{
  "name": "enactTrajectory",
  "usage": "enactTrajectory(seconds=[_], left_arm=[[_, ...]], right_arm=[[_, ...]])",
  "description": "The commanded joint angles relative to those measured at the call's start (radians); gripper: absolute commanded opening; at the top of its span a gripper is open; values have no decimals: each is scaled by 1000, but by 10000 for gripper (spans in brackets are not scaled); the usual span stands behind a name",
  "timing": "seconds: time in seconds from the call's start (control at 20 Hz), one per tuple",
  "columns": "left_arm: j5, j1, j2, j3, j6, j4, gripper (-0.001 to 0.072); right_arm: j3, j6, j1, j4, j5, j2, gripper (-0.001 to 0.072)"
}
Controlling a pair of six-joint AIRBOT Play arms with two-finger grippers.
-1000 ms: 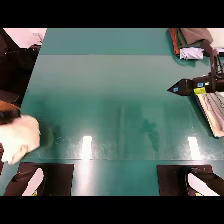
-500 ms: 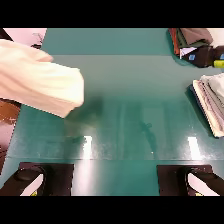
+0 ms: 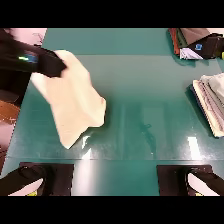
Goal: Fold the shirts.
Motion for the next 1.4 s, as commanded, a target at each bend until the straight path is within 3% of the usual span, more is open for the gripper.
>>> enactTrajectory(seconds=[0.0, 0.05, 0.1, 0.15, 0.35, 0.45, 0.6, 0.75, 0.85, 0.95, 1.2, 1.35], left_arm=[[-19, -91, -163, -11, 0, -77, 24], [-16, -112, -201, -29, 2, -77, 58], [-13, -128, -233, -50, 7, -77, 348], [1, -141, -264, -76, 9, -77, 685], [169, -122, -333, -106, 114, 0, 708], [320, -72, -332, -106, 111, 62, 707], [416, 57, -361, -106, 77, -31, 707], [340, 154, -442, -106, 180, -250, 707], [248, 155, -484, -106, 258, -318, 707], [174, 155, -493, -106, 292, -298, 708], [18, 230, -429, -126, 284, -202, 708], [8, 249, -335, -296, 288, -192, 708]], right_arm=[[3, 0, 0, -1, 0, 0, 21], [3, 0, 0, -2, 0, 0, 21], [3, 0, 0, -3, 0, 0, 21], [3, 0, 0, -8, 0, 0, 21], [2, 0, 0, -8, 0, 0, 21], [2, 0, 0, -8, 2, 0, 21], [2, 0, 0, -8, 16, -2, 21], [2, 1, 1, -6, 31, -18, 21], [2, 14, 1, -6, 50, -37, 21], [2, 50, 0, -6, 56, -56, 21], [2, 50, 2, -1, 99, -140, 21], [2, 49, 2, 3, 115, -199, 21]])
